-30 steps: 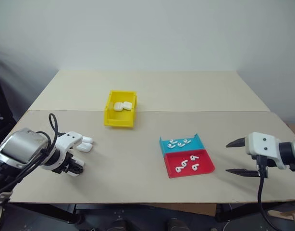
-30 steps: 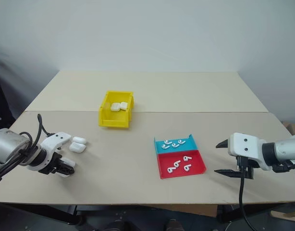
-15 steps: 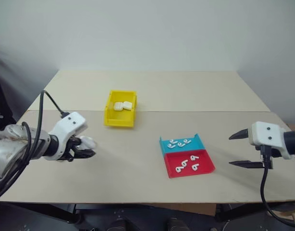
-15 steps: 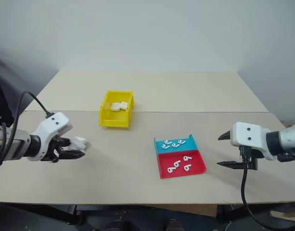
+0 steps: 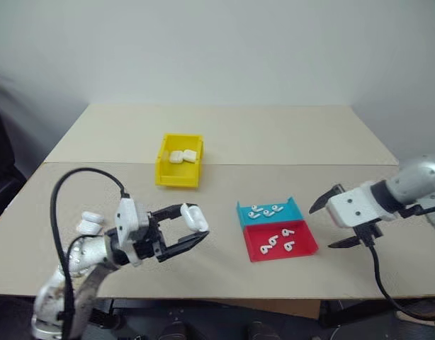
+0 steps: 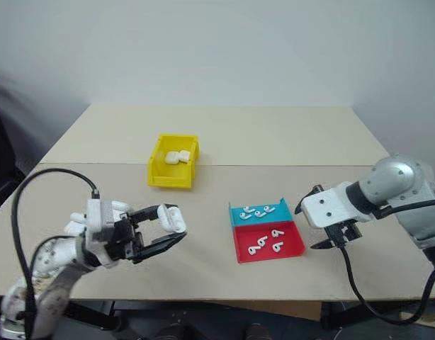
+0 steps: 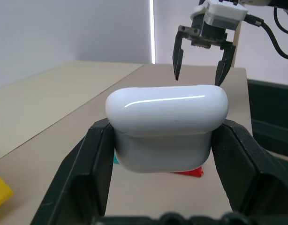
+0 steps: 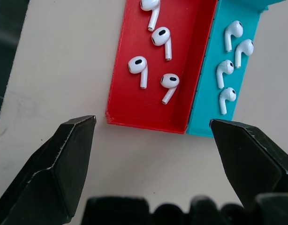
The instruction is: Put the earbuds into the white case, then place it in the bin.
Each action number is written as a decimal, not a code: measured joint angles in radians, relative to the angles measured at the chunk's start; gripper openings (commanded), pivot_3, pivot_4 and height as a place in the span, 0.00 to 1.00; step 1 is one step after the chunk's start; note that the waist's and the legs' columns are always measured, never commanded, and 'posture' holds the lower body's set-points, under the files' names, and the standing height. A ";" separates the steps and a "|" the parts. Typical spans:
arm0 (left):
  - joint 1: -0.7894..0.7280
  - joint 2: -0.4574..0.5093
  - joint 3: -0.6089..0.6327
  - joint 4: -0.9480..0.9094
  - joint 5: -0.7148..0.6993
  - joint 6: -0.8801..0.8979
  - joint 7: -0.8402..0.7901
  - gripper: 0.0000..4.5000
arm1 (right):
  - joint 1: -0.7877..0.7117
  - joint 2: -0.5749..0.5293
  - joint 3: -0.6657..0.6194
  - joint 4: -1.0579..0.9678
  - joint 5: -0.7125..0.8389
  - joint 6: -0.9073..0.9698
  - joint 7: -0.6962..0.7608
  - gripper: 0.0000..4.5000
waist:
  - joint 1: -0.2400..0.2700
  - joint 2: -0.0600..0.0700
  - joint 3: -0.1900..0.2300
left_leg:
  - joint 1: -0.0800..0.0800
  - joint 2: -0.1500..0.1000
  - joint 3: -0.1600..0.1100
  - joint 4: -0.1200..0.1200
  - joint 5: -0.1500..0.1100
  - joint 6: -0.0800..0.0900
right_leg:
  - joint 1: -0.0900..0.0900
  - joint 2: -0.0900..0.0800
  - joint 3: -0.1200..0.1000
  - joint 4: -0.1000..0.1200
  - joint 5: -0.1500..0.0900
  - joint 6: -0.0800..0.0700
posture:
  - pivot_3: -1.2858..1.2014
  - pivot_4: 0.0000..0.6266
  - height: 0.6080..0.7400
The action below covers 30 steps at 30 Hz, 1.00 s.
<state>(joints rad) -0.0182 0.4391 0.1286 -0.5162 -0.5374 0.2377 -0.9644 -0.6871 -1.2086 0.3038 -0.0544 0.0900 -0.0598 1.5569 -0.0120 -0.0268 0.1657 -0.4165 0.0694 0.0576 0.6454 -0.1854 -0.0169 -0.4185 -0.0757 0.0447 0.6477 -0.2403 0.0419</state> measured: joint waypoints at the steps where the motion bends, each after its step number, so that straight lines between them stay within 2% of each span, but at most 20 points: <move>1: 0.004 -0.022 -0.005 0.022 0.001 -0.048 -0.008 0.62 | -0.020 -0.001 0.027 0.003 0.000 -0.005 0.001 1.00 | 0.000 0.000 0.000 | 0.000 0.000 0.000 0.000 0.000 0.000 | 0.000 0.000 0.000 0.000 0.000 0.000 | 0.52 0.24 1.00; 12: 0.033 -0.015 -0.042 0.119 0.026 -0.266 -0.105 0.62 | -0.070 0.089 0.154 -0.002 -0.064 -0.008 0.003 1.00 | -0.003 0.000 0.000 | 0.000 0.000 0.000 0.000 0.000 0.000 | -0.001 0.000 0.000 0.000 0.000 0.000 | 0.52 0.24 1.00; 15: 0.032 -0.012 -0.047 0.121 0.026 -0.286 -0.107 0.62 | -0.093 0.109 0.162 -0.002 -0.083 0.000 0.004 0.86 | -0.002 0.000 0.000 | 0.000 0.000 0.000 0.000 0.000 0.000 | 0.000 0.000 0.000 0.000 0.000 0.000 | 0.52 0.24 1.00; 17: 0.032 -0.011 -0.048 0.121 0.026 -0.287 -0.105 0.62 | -0.094 0.119 0.171 -0.001 -0.095 0.000 0.004 0.72 | -0.002 0.000 0.000 | 0.000 0.000 0.000 0.000 0.000 0.000 | 0.000 0.000 0.000 0.000 0.000 0.000 | 0.52 0.24 1.00; 21: 0.030 -0.004 -0.051 0.119 0.026 -0.287 -0.088 0.62 | -0.094 0.176 0.197 0.006 -0.143 -0.001 0.004 0.72 | -0.003 0.000 0.000 | 0.000 0.000 0.000 0.000 0.000 0.000 | -0.001 0.000 0.000 0.000 0.000 0.000 | 0.52 0.24 1.00; 26: 0.032 0.003 -0.056 0.112 0.026 -0.287 -0.067 0.62 | -0.094 0.177 0.220 0.004 -0.155 -0.006 0.005 0.72 | -0.002 0.000 0.000 | 0.000 0.000 0.000 0.000 0.000 0.000 | 0.000 0.000 0.000 0.000 0.000 0.000 | 0.52 0.24 1.00; 29: 0.035 0.006 -0.063 0.105 0.027 -0.287 -0.056 0.62 | -0.095 0.188 0.248 0.004 -0.188 0.003 0.005 0.60 | -0.002 0.000 0.000 | 0.000 0.000 0.000 0.000 0.000 0.000 | -0.001 0.000 0.000 0.000 0.000 0.000 | 0.52 0.24 1.00; 30: 0.036 0.006 -0.066 0.102 0.027 -0.287 -0.052 0.62 | -0.095 0.193 0.259 0.005 -0.196 0.003 0.005 0.54 | -0.003 0.000 0.000 | 0.000 0.000 0.000 0.000 0.000 0.000 | -0.001 0.000 0.000 0.000 0.000 0.000 | 0.52 0.24 1.00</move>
<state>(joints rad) 0.0182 0.4455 0.0625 -0.4142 -0.5100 -0.0489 -1.0166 -0.7824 -1.0156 0.5627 -0.0495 -0.1061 -0.0570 1.5624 -0.0150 -0.0263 0.1653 -0.4163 0.0698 0.0576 0.6451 -0.1854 -0.0168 -0.4191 -0.0753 0.0443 0.6480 -0.2402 0.0417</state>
